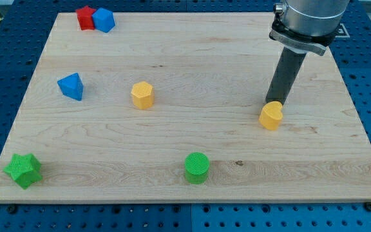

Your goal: Push the yellow heart towards the green circle

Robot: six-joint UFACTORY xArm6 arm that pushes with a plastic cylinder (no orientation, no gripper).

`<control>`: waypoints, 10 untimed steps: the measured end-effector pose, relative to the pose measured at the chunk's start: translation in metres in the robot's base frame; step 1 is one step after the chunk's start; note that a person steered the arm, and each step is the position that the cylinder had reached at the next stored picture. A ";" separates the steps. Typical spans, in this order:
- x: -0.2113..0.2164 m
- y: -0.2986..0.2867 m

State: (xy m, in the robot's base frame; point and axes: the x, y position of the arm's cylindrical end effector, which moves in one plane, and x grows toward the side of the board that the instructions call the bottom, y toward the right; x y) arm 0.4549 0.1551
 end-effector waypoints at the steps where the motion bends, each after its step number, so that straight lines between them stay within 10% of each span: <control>1: 0.040 0.001; 6: 0.080 0.050; 10: 0.024 -0.024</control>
State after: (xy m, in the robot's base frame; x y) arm 0.4791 0.1310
